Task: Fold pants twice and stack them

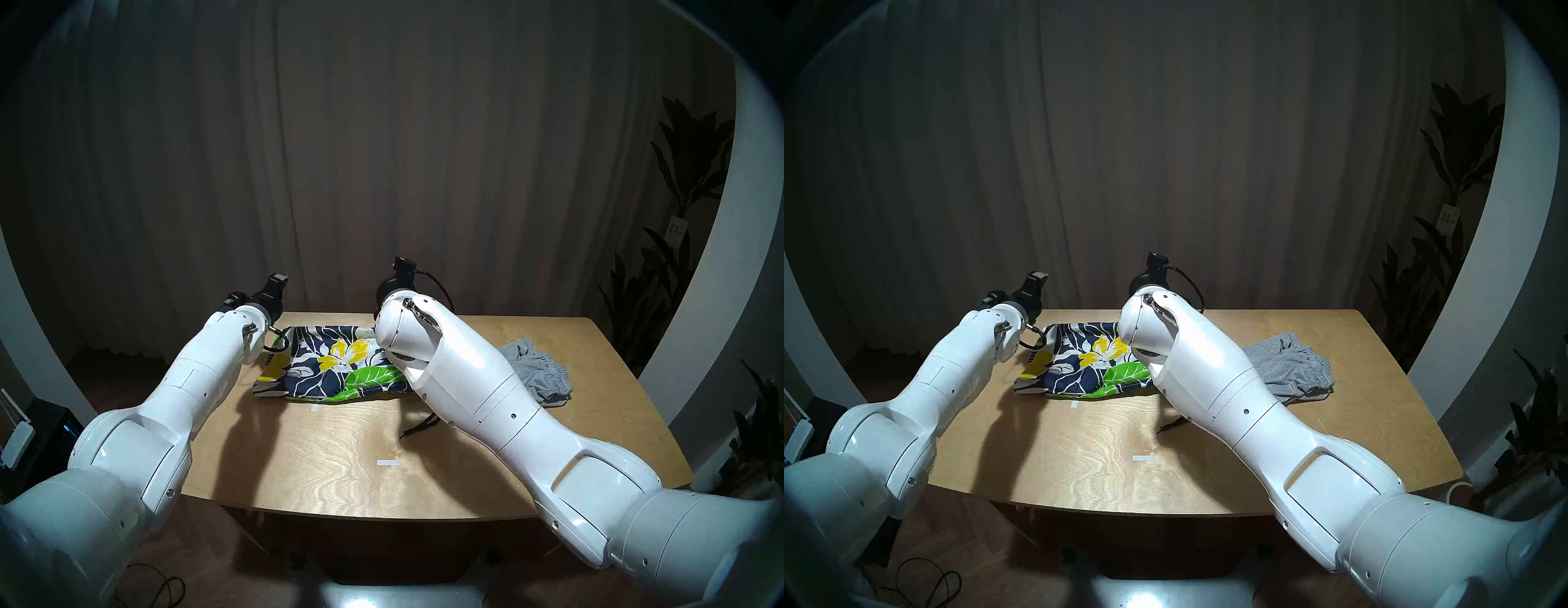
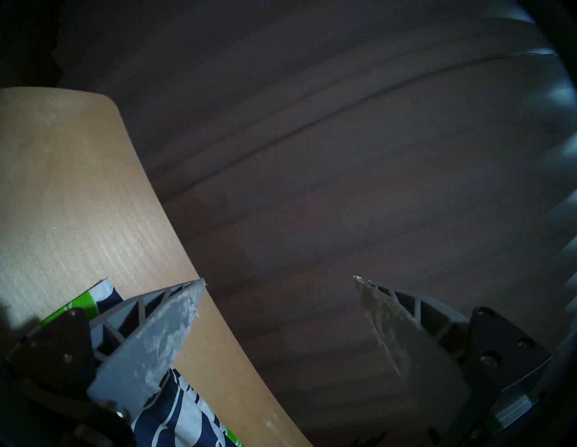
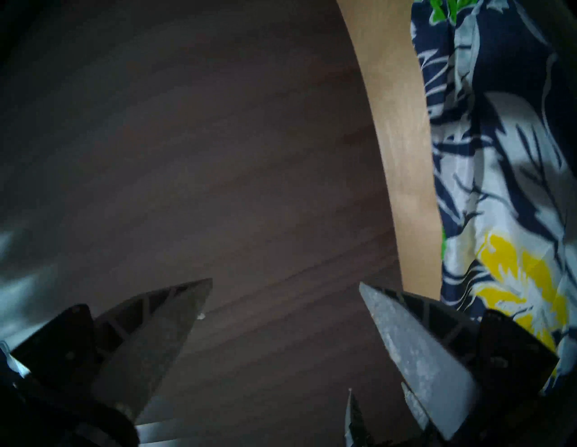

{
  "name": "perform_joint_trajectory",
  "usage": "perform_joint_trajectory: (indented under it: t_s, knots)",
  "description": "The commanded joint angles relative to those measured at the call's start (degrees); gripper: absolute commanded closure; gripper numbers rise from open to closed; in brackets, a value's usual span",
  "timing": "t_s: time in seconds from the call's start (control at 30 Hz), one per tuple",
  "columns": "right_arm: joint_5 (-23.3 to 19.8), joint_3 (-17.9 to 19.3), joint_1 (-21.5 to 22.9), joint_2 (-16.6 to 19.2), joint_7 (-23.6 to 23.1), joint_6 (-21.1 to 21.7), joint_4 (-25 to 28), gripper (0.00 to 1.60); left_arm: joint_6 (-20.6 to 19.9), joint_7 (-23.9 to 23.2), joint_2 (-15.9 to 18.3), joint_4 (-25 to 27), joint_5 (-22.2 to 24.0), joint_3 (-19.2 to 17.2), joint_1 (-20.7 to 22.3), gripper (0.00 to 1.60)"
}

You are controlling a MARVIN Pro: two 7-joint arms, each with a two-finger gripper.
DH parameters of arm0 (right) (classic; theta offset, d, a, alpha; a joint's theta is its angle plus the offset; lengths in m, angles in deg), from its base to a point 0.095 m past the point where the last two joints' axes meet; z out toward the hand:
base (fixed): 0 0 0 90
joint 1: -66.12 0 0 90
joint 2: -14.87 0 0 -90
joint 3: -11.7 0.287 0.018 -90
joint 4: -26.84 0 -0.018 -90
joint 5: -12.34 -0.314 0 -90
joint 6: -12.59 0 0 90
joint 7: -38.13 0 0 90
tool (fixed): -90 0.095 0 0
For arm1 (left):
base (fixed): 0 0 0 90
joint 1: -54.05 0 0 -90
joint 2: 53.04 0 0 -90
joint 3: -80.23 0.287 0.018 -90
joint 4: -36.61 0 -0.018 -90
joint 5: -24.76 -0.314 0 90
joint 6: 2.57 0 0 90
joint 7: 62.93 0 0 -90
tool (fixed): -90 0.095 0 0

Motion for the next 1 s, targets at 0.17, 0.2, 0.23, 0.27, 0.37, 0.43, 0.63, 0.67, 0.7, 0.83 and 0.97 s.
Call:
perform_joint_trajectory:
  t_s: [0.17,0.2,0.23,0.27,0.37,0.43,0.63,0.67,0.7,0.83,0.97]
  knots:
    - [-1.3,0.0,-5.3,0.0,-3.6,1.0,10.3,0.00,-1.1,-11.0,3.8,8.5,0.2,-1.2,-6.4,0.00]
    - [-1.4,-0.1,-6.0,0.3,-3.7,1.0,11.0,0.00,-1.2,-11.7,4.0,9.1,0.1,-1.1,-7.0,0.00]
    - [-1.5,-0.1,-6.7,0.6,-3.8,0.9,11.8,0.00,-1.2,-12.4,4.2,9.5,0.2,-1.2,-7.6,0.00]
    - [-1.6,0.0,-7.8,1.3,-3.8,0.6,13.8,0.00,-1.2,-13.0,4.4,9.9,0.3,-1.4,-8.3,0.00]
    - [-2.0,0.1,-9.8,2.1,-4.2,0.2,15.3,0.00,-1.3,-15.1,5.4,11.3,0.4,-1.6,-10.2,0.00]
    - [-2.0,0.2,-11.1,3.0,-4.6,0.0,17.0,0.00,-1.3,-16.4,5.9,12.2,0.4,-1.8,-11.4,0.00]
    - [-2.3,0.7,-15.6,5.8,-5.5,-1.4,20.3,0.00,-1.2,-20.3,7.0,15.1,0.9,-2.7,-14.6,0.00]
    - [-2.3,0.9,-16.7,6.6,-5.7,-1.8,22.0,0.00,-1.2,-21.1,7.2,15.7,1.0,-2.8,-15.1,0.00]
    - [-2.3,0.9,-17.1,7.1,-5.8,-2.2,21.7,0.00,-1.2,-21.6,7.3,16.2,1.1,-2.9,-15.5,0.00]
    - [-2.3,1.7,-21.0,10.2,-6.5,-4.1,25.6,0.00,-0.9,-24.5,7.7,18.8,2.3,-3.8,-18.0,0.00]
    - [-1.9,2.0,-23.4,12.9,-7.4,-5.7,27.8,0.00,-0.2,-26.8,8.4,21.2,3.3,-4.9,-20.7,0.00]
